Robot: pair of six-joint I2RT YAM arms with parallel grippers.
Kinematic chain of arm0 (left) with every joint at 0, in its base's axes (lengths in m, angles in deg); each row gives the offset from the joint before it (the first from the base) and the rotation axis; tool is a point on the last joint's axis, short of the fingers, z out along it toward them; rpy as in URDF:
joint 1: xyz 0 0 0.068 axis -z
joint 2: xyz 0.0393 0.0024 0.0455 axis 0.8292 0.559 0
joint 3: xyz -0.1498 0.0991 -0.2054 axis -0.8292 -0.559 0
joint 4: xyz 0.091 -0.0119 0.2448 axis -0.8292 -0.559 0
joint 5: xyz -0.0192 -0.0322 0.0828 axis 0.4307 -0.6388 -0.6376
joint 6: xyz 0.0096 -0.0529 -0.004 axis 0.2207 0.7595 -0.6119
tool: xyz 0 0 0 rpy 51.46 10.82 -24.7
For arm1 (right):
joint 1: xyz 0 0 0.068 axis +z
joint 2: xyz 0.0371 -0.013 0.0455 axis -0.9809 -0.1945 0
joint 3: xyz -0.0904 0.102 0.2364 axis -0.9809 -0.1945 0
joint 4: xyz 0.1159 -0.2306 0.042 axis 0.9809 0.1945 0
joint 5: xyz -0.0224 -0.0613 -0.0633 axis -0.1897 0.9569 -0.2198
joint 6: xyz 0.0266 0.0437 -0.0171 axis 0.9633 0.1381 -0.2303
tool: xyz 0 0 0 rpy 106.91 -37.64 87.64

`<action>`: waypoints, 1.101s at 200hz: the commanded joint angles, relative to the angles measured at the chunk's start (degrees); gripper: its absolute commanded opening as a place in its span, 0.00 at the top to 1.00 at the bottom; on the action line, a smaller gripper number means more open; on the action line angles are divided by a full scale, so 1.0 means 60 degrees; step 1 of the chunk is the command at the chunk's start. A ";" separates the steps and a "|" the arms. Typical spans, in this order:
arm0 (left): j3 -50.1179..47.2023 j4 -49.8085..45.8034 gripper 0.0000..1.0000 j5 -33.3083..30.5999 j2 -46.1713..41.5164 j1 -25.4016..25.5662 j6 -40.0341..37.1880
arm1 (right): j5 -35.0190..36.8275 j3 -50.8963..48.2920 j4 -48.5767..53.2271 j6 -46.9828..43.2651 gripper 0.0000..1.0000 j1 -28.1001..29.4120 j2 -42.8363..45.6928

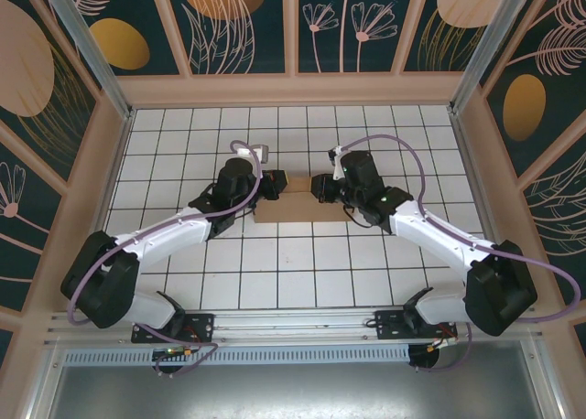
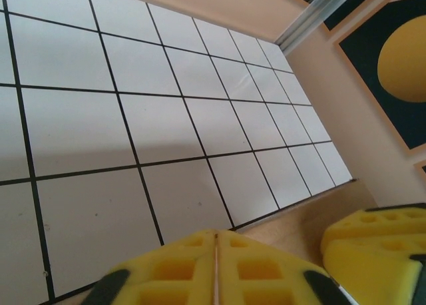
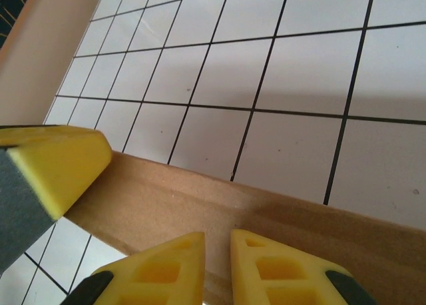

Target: Fold the paper box

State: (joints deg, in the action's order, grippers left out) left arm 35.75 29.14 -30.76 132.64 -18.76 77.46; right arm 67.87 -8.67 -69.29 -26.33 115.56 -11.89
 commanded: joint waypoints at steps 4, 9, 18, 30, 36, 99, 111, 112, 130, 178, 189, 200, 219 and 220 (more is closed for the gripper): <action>0.0361 -0.1389 0.69 -0.0386 -0.0752 0.0025 -0.0391 | 0.0326 -0.0422 0.0230 0.0116 0.82 0.0136 -0.0229; 0.0426 -0.1561 0.64 -0.0547 -0.0946 0.0020 -0.0453 | 0.0351 -0.0417 0.0225 0.0109 0.82 0.0133 -0.0208; 0.0545 -0.1971 0.55 -0.0825 -0.1246 -0.0045 -0.0527 | 0.0372 -0.0423 0.0220 0.0130 0.82 0.0154 -0.0199; 0.0622 -0.2528 0.44 -0.0946 -0.1594 -0.0222 -0.0499 | 0.0386 -0.0422 0.0219 0.0132 0.82 0.0177 -0.0178; 0.0589 -0.2733 0.40 -0.0914 -0.1744 -0.0350 -0.0386 | 0.0386 -0.0422 0.0210 0.0116 0.81 0.0195 -0.0199; -0.0852 -0.2904 0.36 -0.0060 -0.2868 -0.1493 0.0583 | 0.0489 -0.0563 0.0280 0.0131 0.79 0.0287 -0.0255; -0.1009 -0.2723 0.36 0.0149 -0.2889 -0.1591 0.0711 | 0.0474 -0.0587 0.0287 0.0131 0.79 0.0299 -0.0286; -0.1021 -0.2701 0.36 0.0164 -0.2887 -0.1593 0.0726 | 0.0474 -0.0585 0.0285 0.0131 0.79 0.0300 -0.0287; -0.1119 -0.2469 0.34 0.0365 -0.2780 -0.1595 0.0871 | 0.0431 -0.0585 0.0301 0.0144 0.79 0.0310 -0.0332; -0.1499 -0.1626 0.32 0.0741 -0.2472 -0.1610 0.1230 | 0.0361 -0.0515 0.0371 0.0142 0.79 0.0342 -0.0416; -0.1572 -0.1379 0.32 0.0812 -0.2395 -0.1610 0.1278 | 0.0300 -0.0510 0.0358 0.0138 0.79 0.0373 -0.0461; -0.1592 -0.1195 0.32 0.0908 -0.2264 -0.1602 0.1306 | 0.0276 -0.0481 0.0366 0.0145 0.79 0.0397 -0.0520; -0.1605 -0.0948 0.32 0.1050 -0.2035 -0.1602 0.1382 | 0.0211 -0.0424 0.0391 0.0145 0.79 0.0446 -0.0594; -0.1612 -0.0934 0.32 0.1062 -0.2028 -0.1606 0.1384 | 0.0204 -0.0423 0.0396 0.0145 0.79 0.0440 -0.0595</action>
State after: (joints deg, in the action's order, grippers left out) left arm 26.76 19.34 -26.87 118.93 -28.16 84.26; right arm 70.34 -9.66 -72.61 -26.12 116.89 -12.41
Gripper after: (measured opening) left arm 0.683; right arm 0.213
